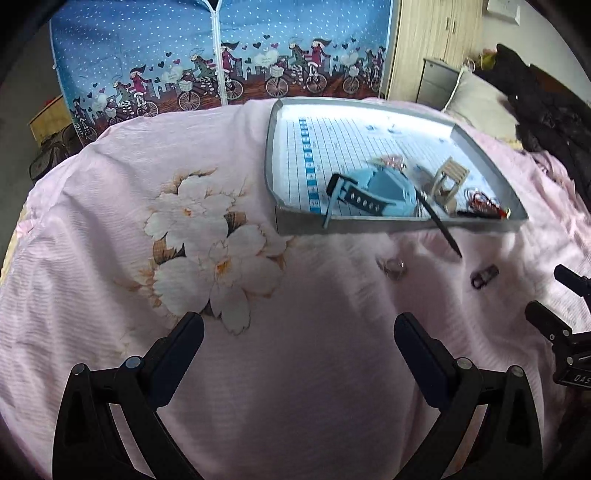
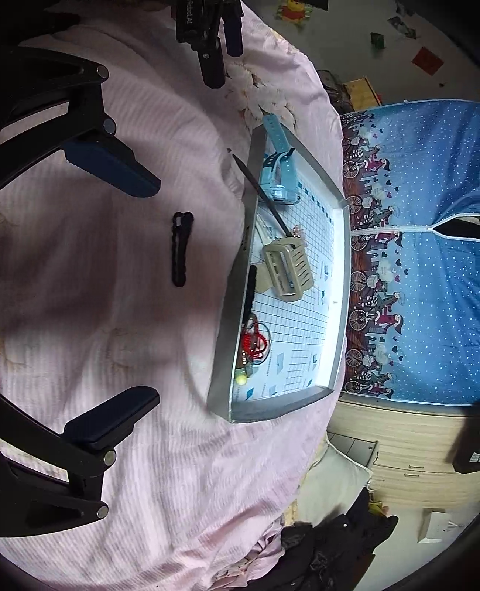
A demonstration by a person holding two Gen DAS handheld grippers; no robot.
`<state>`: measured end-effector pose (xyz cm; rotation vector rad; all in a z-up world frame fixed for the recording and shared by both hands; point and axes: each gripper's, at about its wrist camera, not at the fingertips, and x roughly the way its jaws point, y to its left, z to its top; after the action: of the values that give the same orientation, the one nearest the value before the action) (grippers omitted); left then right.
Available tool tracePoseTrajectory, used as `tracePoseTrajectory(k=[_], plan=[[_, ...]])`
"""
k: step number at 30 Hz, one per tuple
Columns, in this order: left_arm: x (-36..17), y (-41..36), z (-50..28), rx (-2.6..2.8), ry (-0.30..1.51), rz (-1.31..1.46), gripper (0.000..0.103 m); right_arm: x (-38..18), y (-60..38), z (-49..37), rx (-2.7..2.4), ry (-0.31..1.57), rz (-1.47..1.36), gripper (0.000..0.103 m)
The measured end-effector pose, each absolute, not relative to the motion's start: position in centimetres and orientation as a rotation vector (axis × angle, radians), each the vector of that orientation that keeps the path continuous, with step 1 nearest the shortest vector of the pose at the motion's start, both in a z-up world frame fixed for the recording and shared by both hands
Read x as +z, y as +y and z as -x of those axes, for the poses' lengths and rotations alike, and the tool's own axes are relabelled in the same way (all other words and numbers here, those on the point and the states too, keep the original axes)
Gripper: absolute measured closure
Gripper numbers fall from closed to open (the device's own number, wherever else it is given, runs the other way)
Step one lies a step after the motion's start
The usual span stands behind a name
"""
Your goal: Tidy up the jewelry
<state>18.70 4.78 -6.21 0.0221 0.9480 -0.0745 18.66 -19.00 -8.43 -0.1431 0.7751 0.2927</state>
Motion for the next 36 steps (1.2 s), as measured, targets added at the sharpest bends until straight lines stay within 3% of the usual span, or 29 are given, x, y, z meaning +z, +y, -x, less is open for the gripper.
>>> tracePoseTrajectory(k=[7,27,33,36], plan=[[-5.9,3.8,-19.9,-0.125,0.895,-0.094,0.002,-8.9,-17.6,-20.0,0.324,0.715,0.186,0.000],[-8.5,3.3,-23.0,-0.218,1.013,0.024,0.003,-11.6,-17.8,-21.4,0.393,0.800,0.114,0.000],[-8.6,1.6,-23.0,-0.269,0.992,-0.035,0.006,-12.2,-18.5,-22.3,0.406,0.846,0.046,0.019],[-9.2,0.7,-23.2,-0.286,1.000,-0.075,0.019,-12.1,-18.4,-22.2,0.416,0.843,0.043,0.023]])
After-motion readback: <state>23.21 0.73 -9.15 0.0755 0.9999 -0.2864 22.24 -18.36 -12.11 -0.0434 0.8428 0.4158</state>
